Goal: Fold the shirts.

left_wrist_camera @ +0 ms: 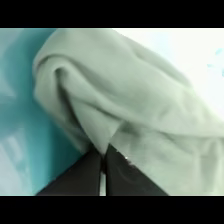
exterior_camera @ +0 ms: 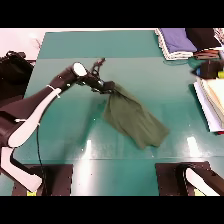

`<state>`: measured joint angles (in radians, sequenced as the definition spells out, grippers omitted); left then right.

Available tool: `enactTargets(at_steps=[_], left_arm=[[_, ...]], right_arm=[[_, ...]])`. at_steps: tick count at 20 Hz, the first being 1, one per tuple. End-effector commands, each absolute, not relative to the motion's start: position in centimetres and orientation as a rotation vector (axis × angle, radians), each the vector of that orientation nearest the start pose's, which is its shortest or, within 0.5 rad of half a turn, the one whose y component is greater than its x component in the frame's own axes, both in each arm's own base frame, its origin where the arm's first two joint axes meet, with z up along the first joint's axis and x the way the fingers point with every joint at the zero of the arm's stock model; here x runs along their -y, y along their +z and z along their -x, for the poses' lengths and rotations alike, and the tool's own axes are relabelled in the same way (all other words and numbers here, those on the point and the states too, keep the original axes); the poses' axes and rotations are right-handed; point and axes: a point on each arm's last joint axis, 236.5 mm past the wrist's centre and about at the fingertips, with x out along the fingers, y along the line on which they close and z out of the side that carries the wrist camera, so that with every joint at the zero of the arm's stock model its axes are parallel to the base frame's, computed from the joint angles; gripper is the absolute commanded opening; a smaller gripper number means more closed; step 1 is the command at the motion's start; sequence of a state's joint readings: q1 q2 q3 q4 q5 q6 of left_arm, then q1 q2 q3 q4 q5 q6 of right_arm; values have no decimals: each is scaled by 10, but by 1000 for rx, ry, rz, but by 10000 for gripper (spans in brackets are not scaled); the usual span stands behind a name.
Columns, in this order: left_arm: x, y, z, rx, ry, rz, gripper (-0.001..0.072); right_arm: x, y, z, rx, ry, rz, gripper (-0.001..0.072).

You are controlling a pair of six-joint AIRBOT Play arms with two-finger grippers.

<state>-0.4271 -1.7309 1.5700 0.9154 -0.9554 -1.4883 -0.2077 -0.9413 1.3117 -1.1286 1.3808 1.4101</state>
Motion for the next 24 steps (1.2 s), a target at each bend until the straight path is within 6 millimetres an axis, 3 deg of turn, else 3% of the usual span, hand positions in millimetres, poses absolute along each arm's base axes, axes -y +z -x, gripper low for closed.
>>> enactTargets(at_steps=[1, 2, 3, 5, 6, 10, 13, 15, 16, 17, 18, 20, 22, 24], left_arm=[[294, 45, -457, -1094, -643, 265, 24], [291, 48, -456, -1094, -640, 256, 25], [288, 46, -455, -1099, -635, 241, 24], [287, 45, -453, -1112, -638, 238, 25], [288, 45, -452, -1113, -639, 239, 25], [287, 43, -449, -1128, -642, 235, 25], [287, 43, -448, -1134, -644, 234, 25], [287, 43, -448, -1134, -644, 233, 25], [287, 44, -447, -1133, -645, 233, 24], [287, 49, -447, -1123, -647, 232, 24], [283, 62, -448, -1092, -644, 224, 24], [268, 117, -449, -962, -639, 204, 24], [242, 208, -441, -761, -624, 162, 24], [219, 296, -415, -553, -600, 96, 24]], right_arm=[[17, 94, -285, -1199, 97, -449, 146], [21, 60, -271, -1264, 66, -523, 404], [20, 28, -257, -1328, 44, -584, 481], [-6, -23, -240, -1408, 96, -705, 480], [-22, -40, -242, -1407, 125, -769, 480], [-63, -81, -259, -1415, 173, -799, 480], [-92, -95, -275, -1438, 225, -724, 474], [-107, -98, -288, -1438, 265, -652, 305], [-113, -95, -295, -1430, 286, -620, 175], [-117, -88, -303, -1416, 314, -578, 21], [-116, -76, -310, -1393, 343, -519, 20], [-103, -23, -330, -1281, 381, -362, 19], [-82, 63, -346, -1106, 381, -212, 19], [-64, 161, -344, -903, 358, -127, 19]])
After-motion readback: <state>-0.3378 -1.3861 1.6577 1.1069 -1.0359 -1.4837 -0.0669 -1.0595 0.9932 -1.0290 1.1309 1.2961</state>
